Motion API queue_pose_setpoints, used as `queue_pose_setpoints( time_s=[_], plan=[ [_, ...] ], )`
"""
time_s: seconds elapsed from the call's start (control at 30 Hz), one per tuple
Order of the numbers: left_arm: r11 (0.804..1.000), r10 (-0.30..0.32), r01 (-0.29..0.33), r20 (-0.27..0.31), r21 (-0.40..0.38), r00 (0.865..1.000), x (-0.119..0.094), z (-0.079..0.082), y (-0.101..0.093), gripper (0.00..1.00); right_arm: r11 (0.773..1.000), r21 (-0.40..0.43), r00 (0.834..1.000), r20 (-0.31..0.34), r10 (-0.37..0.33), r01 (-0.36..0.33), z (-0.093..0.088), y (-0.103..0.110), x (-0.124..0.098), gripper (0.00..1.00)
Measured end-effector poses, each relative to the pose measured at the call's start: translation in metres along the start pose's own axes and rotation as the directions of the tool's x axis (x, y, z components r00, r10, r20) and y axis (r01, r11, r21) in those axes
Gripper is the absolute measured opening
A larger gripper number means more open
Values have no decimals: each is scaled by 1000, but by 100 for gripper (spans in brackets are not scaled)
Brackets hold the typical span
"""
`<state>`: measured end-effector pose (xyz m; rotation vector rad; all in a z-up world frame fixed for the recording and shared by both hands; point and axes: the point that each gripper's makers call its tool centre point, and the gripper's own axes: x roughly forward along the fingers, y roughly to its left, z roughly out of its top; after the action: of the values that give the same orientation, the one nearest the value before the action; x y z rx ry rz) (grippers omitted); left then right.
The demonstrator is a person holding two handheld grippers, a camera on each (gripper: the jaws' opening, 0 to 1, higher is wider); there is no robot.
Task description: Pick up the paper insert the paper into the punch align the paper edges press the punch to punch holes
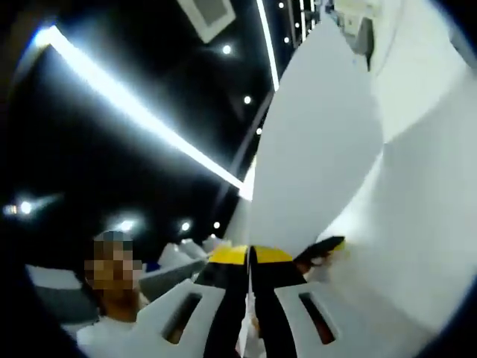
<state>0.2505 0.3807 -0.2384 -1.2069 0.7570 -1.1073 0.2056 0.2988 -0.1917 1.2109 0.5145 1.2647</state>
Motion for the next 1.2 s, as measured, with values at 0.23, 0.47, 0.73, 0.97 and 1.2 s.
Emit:
queue_pose_setpoints(
  time_s=[0.23, 0.47, 0.73, 0.97, 1.2],
  plan=[
    [1000, 1, 0, -37, 14, 999, 5, 2, 7, 53, 995, -16, 994, -43, -101, 100, -9, -17, -12, 4],
    [999, 37, -37, -45, 3, 998, 9, 3, 23, 34, 989, -37, 987, -67, -148, 146, -17, -25, -15, 4],
    [997, 65, -62, -55, 53, 996, 11, -1, 31, 20, 982, -56, 979, -86, -183, 179, -20, -34, -19, 4],
    [995, 87, -84, -62, 57, 994, 13, -4, 35, 15, 977, -63, 974, -85, -208, 203, -18, -41, -24, 4],
    [994, 108, -107, -57, 31, 992, 14, -4, 40, 5, 946, -178, 954, -84, -288, 270, -15, -53, -29, 5]
  ],
)
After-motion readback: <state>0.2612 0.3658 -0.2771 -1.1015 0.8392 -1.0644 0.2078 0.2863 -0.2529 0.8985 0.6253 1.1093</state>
